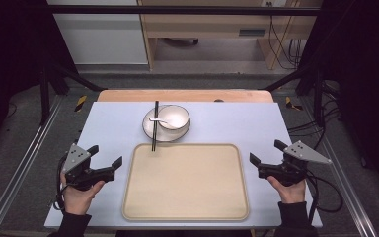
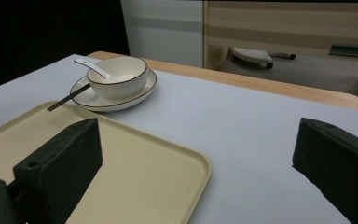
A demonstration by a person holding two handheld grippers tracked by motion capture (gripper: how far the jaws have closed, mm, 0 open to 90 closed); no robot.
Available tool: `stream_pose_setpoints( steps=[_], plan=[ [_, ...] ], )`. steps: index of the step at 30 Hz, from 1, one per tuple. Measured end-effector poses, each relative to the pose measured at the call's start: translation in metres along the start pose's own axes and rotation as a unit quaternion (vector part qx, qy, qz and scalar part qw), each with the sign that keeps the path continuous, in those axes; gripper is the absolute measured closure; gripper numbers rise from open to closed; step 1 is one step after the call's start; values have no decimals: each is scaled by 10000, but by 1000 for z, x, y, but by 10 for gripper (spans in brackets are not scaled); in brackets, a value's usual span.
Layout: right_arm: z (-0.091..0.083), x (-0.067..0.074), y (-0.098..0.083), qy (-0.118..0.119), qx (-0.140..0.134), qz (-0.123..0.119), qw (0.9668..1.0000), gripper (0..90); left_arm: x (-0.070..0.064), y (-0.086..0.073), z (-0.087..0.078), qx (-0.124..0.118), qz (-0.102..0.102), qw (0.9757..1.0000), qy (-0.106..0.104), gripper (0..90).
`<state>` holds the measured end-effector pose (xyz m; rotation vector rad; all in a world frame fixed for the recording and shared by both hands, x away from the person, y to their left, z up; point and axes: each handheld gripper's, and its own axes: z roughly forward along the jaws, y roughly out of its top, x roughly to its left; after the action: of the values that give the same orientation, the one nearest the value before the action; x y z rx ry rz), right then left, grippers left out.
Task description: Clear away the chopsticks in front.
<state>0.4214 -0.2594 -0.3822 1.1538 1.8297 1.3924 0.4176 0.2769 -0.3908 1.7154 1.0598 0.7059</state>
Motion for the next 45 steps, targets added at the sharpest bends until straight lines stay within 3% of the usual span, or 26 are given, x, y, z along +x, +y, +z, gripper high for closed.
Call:
stream_pose_setpoints(
  steps=[15, 34, 45],
  plan=[
    [0, 1, 0, -20, -30, 17, 10000, 26, -5, 5, 13, 104, 8, 9999, -1, 83],
    [0, 8, 5, -36, 3, -22, 10000, 44, -4, 28, 41, 166, 107, 9998, -31, 83],
    [4, 12, 5, 5, 25, -59, 10000, 44, -2, 33, 73, 271, -19, 9996, -51, 87]
  ],
)
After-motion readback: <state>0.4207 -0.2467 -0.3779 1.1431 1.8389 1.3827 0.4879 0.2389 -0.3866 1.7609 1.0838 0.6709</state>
